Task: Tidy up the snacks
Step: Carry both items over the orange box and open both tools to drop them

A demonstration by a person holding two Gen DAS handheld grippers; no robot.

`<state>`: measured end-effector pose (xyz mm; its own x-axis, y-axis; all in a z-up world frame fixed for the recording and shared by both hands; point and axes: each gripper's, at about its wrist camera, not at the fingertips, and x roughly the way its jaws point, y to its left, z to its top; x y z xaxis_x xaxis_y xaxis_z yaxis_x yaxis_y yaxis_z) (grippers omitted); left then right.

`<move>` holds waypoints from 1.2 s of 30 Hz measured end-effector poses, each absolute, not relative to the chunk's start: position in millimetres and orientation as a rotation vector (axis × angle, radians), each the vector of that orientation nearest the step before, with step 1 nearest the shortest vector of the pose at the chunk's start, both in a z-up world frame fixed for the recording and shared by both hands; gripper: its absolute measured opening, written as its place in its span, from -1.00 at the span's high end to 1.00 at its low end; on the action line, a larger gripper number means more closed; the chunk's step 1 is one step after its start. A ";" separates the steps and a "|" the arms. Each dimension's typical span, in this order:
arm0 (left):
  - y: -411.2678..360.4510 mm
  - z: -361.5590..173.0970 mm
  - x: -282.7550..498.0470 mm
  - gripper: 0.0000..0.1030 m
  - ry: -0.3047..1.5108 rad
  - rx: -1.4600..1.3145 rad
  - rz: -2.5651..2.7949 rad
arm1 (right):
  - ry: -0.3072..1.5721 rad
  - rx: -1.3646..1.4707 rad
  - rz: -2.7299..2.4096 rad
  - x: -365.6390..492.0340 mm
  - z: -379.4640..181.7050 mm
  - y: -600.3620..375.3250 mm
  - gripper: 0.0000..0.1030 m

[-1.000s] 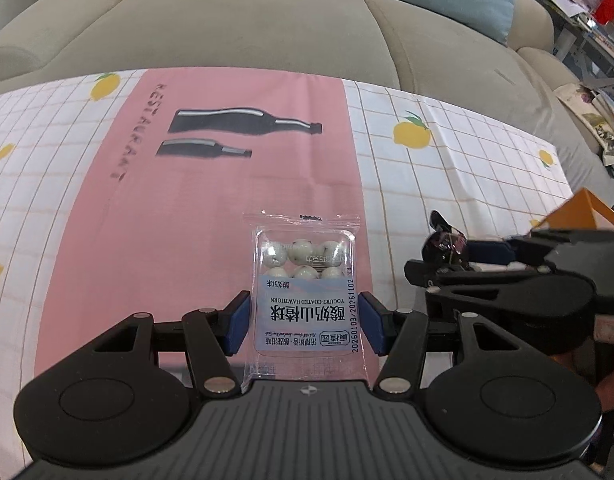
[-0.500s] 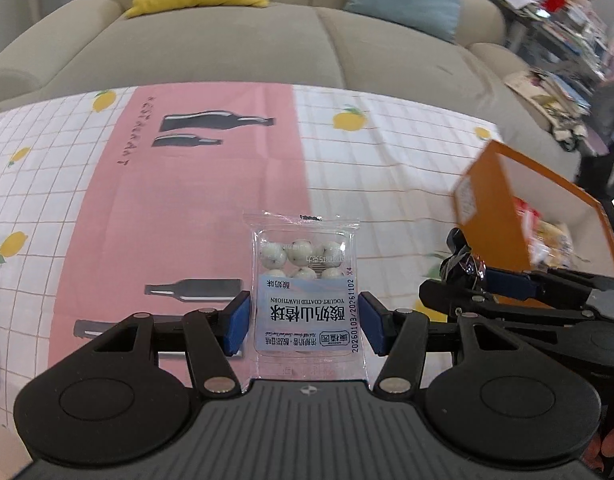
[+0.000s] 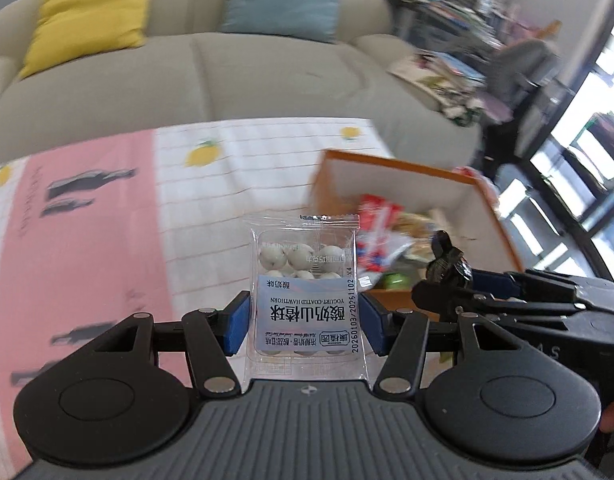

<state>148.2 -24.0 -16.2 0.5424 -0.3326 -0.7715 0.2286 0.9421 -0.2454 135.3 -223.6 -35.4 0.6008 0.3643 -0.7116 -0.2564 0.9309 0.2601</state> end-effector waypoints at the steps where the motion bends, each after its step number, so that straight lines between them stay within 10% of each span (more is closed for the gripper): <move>1: -33.2 -13.9 151.2 -0.26 0.940 -0.111 -0.353 | 0.851 0.142 0.348 136.9 -32.0 -233.1 0.03; 36: -218.9 -129.9 301.0 -0.30 1.286 0.334 -0.543 | 1.251 -0.168 0.178 275.8 -137.2 -340.2 -0.02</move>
<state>301.0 -218.9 -129.9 0.1818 -0.1943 -0.9639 0.5547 0.8297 -0.0626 275.8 -340.2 -137.2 0.3039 0.0419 -0.9518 -0.2253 0.9738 -0.0291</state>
